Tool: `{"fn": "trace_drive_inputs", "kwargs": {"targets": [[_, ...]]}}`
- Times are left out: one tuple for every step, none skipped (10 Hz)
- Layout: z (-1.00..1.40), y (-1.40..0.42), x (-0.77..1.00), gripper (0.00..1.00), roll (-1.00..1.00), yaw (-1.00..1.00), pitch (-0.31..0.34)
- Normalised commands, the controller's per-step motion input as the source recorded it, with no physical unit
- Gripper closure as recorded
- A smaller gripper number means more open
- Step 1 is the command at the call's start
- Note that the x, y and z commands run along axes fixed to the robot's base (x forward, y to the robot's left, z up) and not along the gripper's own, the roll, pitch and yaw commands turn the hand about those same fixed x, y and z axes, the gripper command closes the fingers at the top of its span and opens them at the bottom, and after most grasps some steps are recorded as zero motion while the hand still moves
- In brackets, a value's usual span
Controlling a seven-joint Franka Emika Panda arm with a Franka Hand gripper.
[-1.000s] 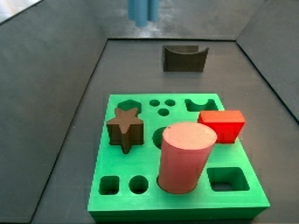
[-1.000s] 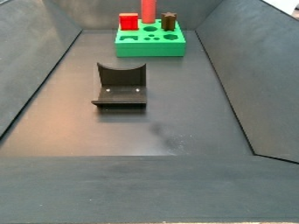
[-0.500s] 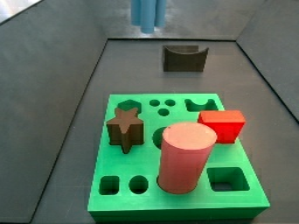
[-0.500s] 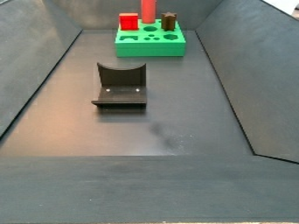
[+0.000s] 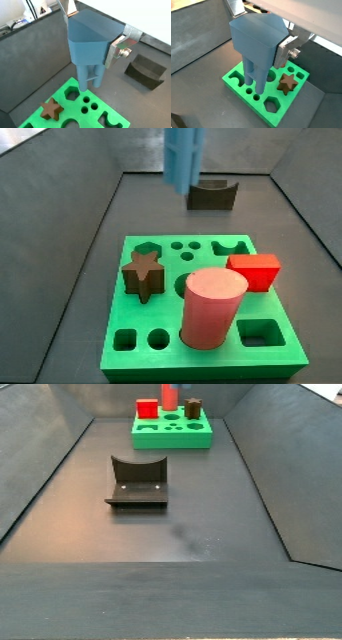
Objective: Pick up the 3 prong object. Move up. Move to above the board. Insert the 3 prong object.
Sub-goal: Insert the 3 prong object.
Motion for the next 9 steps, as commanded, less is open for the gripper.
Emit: {"fn": "trace_drive_inputs", "kwargs": {"targets": [[-0.40,0.00,0.21,1.00,0.00,0.07,-0.049],[-0.34,0.00,0.15,1.00,0.00,0.14,-0.001],[-0.32,0.00,0.08,1.00,0.02,0.17,0.000],[-0.32,0.00,0.02,1.00,0.02,0.15,0.000],[-0.34,0.00,0.00,1.00,0.01,0.13,-0.026],[-0.33,-0.03,0.00,1.00,0.02,0.13,-0.066],[-0.31,-0.07,0.00,1.00,0.02,0.10,-0.079],[-0.31,-0.07,0.00,1.00,0.00,0.06,-0.091],[-0.31,-0.09,0.00,1.00,0.00,0.04,-0.089]]}}
